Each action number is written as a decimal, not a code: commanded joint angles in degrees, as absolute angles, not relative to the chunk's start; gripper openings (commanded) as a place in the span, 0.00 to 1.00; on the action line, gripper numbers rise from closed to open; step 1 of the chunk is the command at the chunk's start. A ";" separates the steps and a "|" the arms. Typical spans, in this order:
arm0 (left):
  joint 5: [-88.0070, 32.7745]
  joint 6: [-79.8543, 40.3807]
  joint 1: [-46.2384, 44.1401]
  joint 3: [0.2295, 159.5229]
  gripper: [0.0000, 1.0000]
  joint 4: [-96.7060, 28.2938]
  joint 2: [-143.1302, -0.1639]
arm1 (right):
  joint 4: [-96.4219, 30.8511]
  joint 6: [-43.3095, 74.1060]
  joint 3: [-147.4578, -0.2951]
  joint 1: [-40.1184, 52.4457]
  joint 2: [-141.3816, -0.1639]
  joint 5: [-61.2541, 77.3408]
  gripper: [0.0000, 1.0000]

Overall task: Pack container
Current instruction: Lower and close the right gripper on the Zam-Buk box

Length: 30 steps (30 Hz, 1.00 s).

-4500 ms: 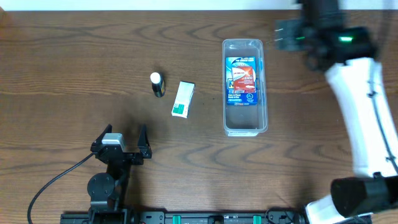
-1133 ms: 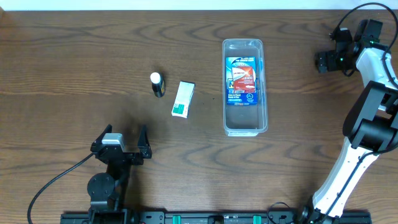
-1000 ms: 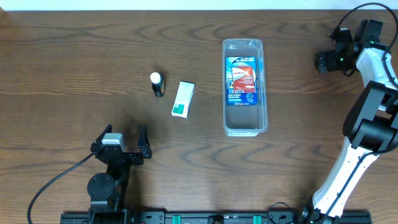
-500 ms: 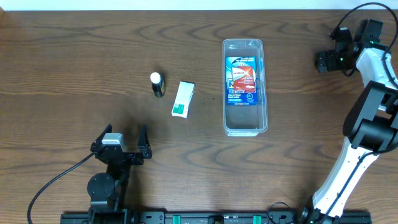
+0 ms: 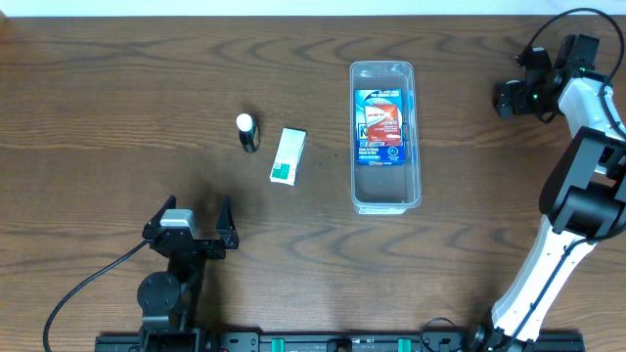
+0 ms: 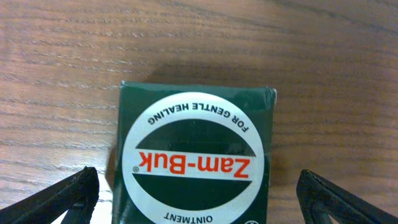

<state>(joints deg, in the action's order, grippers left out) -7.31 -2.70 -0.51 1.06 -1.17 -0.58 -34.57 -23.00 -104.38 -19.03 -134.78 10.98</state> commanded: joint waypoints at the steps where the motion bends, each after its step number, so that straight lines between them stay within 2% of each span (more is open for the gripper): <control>1: -8.14 -1.93 -0.27 0.23 0.98 -3.22 -0.30 | -34.20 -22.92 -103.72 -19.05 -135.15 14.00 0.99; 9: -8.14 -1.93 -0.27 0.23 0.98 -3.22 -0.30 | -32.93 -22.92 -102.61 -18.74 -135.15 13.52 0.97; 18: -8.14 -1.93 -0.27 0.23 0.98 -3.22 -0.30 | -32.77 -22.94 -102.56 -18.74 -135.15 12.84 0.90; 21: -8.14 -1.93 -0.27 0.23 0.98 -3.22 -0.30 | -32.12 -22.70 -102.56 -18.74 -135.15 12.88 0.86; 23: -8.14 -1.93 -0.27 0.23 0.98 -3.22 -0.30 | -31.66 -21.82 -102.56 -18.72 -135.15 12.88 0.73; 25: -8.14 -1.93 -0.27 0.23 0.98 -3.22 -0.30 | -31.29 -21.17 -102.56 -18.74 -135.15 12.91 0.67; 30: -8.14 -1.93 -0.27 0.23 0.98 -3.22 -0.30 | -30.92 -20.56 -102.56 -18.70 -135.15 12.93 0.66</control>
